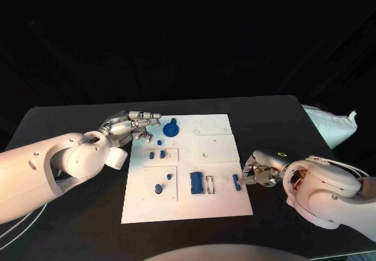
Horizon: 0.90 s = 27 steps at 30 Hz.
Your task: Assemble the parts on the task board
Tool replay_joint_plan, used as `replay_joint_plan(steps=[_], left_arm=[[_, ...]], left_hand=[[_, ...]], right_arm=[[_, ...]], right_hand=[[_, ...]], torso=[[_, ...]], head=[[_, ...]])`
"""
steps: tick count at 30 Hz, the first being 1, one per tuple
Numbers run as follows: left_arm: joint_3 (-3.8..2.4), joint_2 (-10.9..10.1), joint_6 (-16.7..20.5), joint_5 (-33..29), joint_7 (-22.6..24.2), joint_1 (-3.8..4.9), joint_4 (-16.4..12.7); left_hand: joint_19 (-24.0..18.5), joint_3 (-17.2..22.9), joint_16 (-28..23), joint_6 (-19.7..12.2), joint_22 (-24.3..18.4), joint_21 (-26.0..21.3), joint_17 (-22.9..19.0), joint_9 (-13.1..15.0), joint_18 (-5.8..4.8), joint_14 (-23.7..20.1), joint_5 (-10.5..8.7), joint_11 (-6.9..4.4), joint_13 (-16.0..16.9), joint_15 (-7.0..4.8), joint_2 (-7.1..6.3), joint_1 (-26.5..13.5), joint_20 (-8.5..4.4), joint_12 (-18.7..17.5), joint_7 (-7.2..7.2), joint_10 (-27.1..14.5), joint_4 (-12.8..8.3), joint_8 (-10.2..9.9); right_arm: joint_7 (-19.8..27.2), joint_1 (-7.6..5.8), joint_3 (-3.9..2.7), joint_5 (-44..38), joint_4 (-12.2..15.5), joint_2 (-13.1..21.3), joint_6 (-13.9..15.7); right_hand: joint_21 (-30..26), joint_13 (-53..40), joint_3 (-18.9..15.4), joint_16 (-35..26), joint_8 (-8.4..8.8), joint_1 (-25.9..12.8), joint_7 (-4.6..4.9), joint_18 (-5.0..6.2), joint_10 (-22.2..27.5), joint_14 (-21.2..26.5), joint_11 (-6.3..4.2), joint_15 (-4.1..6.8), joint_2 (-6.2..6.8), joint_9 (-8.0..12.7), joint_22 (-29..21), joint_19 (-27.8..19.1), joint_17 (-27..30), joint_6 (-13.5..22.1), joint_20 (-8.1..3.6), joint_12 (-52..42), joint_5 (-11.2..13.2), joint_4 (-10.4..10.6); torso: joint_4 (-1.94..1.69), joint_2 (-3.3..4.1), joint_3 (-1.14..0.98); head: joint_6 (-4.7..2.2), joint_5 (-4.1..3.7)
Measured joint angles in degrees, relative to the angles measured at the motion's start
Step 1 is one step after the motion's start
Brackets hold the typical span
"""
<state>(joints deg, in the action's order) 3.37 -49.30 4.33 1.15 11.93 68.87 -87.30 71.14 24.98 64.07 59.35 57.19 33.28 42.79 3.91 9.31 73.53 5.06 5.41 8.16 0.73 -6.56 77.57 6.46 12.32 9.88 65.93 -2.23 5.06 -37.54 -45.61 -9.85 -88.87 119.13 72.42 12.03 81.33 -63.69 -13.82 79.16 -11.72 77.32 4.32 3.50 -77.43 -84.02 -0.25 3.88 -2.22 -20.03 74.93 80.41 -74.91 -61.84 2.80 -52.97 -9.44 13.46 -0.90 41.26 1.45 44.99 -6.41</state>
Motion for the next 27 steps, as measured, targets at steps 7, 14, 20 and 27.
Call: replay_joint_plan(steps=[7, 14, 20, 27], left_arm=[[0.02, 0.0, 0.0, 0.1, 0.0, -0.01, 0.0], [0.02, 0.0, 0.0, 0.1, 0.0, -0.01, 0.1], [0.02, 0.0, 0.0, 0.1, 0.0, -0.01, 0.1], [0.02, 0.0, 0.0, 0.2, 0.0, -0.01, 0.2]], left_hand=[[0.0, 0.0, 0.0, 0.0, 0.0, 0.0, 0.0, 0.0, 0.00, 0.0, 0.00, 0.00, 0.0, 0.00, 0.00, 0.0, 0.00, 0.0, 0.00, 0.0, 0.0, 0.0], [0.0, 0.0, 0.0, 0.0, 0.0, 0.0, 0.0, 0.0, 0.01, 0.0, 0.00, 0.00, 0.0, 0.00, 0.00, 0.0, 0.00, 0.0, 0.00, 0.0, 0.0, 0.0], [0.0, 0.0, 0.0, 0.0, 0.0, 0.0, 0.0, 0.0, 0.01, 0.0, 0.00, 0.00, 0.0, 0.00, 0.00, 0.0, 0.00, 0.0, 0.00, 0.0, 0.0, 0.0], [0.0, 0.0, 0.0, 0.0, 0.0, 0.0, 0.0, 0.0, 0.00, 0.0, 0.00, 0.00, 0.0, 0.00, 0.00, 0.0, 0.00, 0.0, 0.00, 0.0, 0.0, 0.0]], right_arm=[[-0.7, 0.83, 0.02, -1.5, -0.8, -1.0, -1.7], [-1.1, 1.18, -0.02, -3.0, -1.1, -2.1, -2.4], [-1.2, 1.45, -0.03, -4.0, -1.0, -2.8, -2.3], [-1.3, 1.53, -0.02, -4.8, -1.2, -3.5, -2.1]], right_hand=[[0.0, 0.0, -0.2, 0.0, 0.00, 0.0, 0.18, 0.01, 0.0, 0.0, 0.00, 0.00, 0.04, 0.0, 0.0, 0.0, 0.0, -0.2, 0.00, 0.0, 0.0, 0.2], [0.0, 0.0, -0.1, 0.0, -0.01, 0.0, 0.18, 0.00, 0.0, 0.0, 0.00, 0.00, 0.04, -0.2, 0.0, 0.0, 0.0, -0.2, 0.00, 0.0, -0.2, 0.4], [0.0, 0.0, -0.1, 0.0, -0.02, -0.2, 0.19, 0.00, 0.0, 0.0, 0.00, 0.00, -0.13, -0.3, 0.0, 0.0, 0.0, -0.6, 0.00, 0.0, -0.5, 0.9], [0.0, 0.0, -0.2, 0.0, -0.02, -0.6, 0.19, 0.00, 0.0, 0.0, 0.00, 0.00, -0.03, -0.3, 0.0, 0.0, 0.0, -0.6, 0.00, 0.0, -0.5, 1.1]], torso=[[-0.08, 0.01, 0.03], [-0.04, 0.04, 0.07], [-0.14, 0.06, 0.10], [-0.18, 0.05, 0.14]], head=[[0.10, 0.10], [0.20, 0.26], [0.26, 0.40], [0.36, 0.44]])
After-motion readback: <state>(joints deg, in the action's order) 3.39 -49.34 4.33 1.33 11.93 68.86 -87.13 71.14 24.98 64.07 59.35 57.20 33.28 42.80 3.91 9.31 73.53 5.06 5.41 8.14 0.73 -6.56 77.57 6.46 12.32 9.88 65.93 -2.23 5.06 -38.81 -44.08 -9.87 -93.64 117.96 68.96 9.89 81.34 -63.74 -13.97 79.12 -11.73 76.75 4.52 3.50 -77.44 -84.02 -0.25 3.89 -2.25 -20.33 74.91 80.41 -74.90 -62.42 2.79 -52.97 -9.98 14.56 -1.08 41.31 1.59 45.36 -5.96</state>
